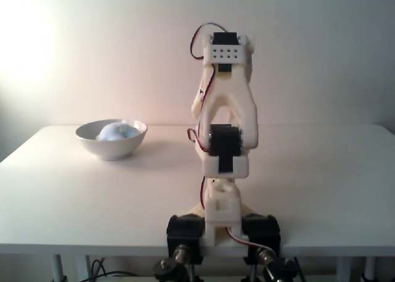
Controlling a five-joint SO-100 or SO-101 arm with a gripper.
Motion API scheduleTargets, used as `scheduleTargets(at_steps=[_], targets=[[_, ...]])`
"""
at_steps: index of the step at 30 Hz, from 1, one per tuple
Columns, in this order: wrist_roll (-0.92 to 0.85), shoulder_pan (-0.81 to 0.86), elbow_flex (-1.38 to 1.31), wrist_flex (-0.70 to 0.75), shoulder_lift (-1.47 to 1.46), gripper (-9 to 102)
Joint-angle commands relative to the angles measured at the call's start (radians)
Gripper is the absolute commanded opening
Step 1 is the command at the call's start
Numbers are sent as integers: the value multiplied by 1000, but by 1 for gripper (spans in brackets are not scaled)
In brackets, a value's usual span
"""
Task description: Grasp a skyblue doll and put it into the bowl.
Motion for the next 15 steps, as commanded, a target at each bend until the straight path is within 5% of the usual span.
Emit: scheduleTargets(at_steps=[1, 15], targets=[[2, -44, 95, -17, 301, 30], [2, -44, 318, -49, 308, 30]])
